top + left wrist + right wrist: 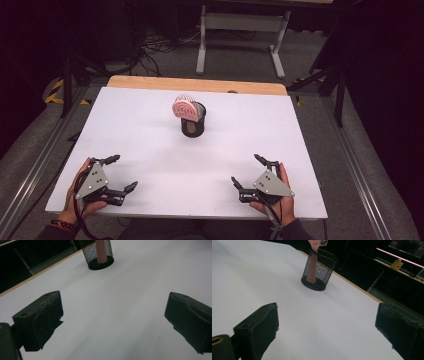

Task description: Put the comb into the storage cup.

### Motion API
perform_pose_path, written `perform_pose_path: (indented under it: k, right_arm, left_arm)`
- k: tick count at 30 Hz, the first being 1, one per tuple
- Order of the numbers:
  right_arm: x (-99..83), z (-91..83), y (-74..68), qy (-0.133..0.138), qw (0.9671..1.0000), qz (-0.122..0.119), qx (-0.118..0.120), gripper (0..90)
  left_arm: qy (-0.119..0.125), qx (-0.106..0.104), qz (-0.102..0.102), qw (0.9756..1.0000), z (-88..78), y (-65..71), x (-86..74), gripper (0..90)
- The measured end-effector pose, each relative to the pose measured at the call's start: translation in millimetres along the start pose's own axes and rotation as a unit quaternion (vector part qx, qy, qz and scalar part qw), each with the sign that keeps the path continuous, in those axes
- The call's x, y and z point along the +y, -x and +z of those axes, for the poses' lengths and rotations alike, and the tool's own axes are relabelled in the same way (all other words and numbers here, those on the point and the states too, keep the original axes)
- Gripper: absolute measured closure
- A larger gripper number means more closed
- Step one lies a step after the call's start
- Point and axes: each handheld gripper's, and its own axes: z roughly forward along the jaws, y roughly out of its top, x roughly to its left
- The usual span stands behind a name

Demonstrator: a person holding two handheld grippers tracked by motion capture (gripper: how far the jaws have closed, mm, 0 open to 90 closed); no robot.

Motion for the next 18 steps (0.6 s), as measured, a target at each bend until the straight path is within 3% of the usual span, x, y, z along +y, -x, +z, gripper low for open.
perform_pose_path:
  k: [18]
  right_arm:
    - [1.6, -0.7, -3.6, 0.002, 1.0000, 0.004, 0.002, 5.5]
  left_arm:
    - [-0.006, -0.011, 0.003, 0.9999, 3.1, 2.0, -1.2, 2.8]
